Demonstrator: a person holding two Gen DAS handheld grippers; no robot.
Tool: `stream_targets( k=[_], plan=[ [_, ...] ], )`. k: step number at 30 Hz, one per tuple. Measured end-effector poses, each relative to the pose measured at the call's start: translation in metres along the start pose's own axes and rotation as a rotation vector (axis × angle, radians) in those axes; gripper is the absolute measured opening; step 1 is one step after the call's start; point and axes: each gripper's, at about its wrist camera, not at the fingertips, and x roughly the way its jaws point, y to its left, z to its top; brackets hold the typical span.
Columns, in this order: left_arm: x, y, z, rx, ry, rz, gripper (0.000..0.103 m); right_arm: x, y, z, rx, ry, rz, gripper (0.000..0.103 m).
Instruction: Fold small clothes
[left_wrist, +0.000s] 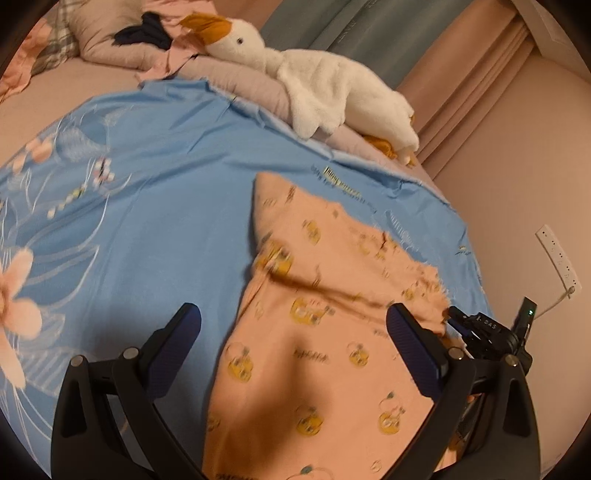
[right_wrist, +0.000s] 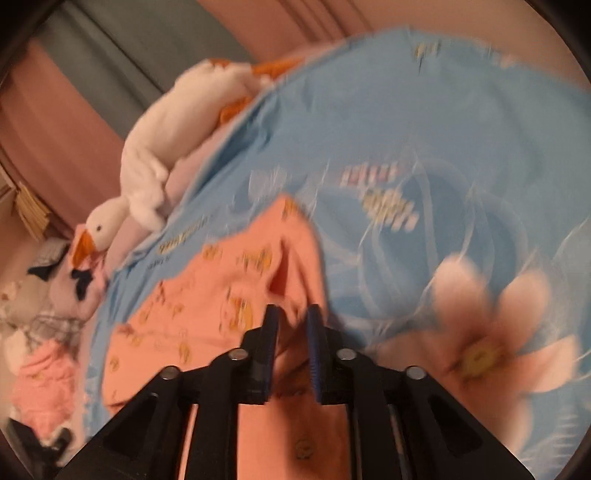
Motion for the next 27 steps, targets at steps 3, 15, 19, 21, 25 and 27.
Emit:
stream_targets(
  k=[3,15,19,21,25,27],
  plan=[
    [0.003,-0.011,0.014,0.034,-0.019,-0.008,0.101,-0.013,0.014,0.010,-0.084,-0.067,-0.009,0.025],
    [0.063,-0.023,0.050,0.083,0.066,0.014,0.101,0.053,0.034,0.020,-0.272,0.100,-0.083,0.039],
    [0.077,-0.014,0.043,0.082,0.100,0.044,0.101,0.051,0.045,0.016,-0.399,0.129,-0.044,0.007],
    [0.080,-0.009,0.039,0.076,0.110,0.057,0.101,0.045,0.049,0.014,-0.457,0.114,-0.035,0.007],
    [0.084,-0.001,0.036,0.067,0.122,0.077,0.101,0.030,0.052,0.018,-0.482,0.058,-0.002,0.007],
    [0.086,0.001,0.035,0.065,0.125,0.084,0.101,0.025,0.053,0.023,-0.489,-0.006,-0.042,0.007]
  ],
)
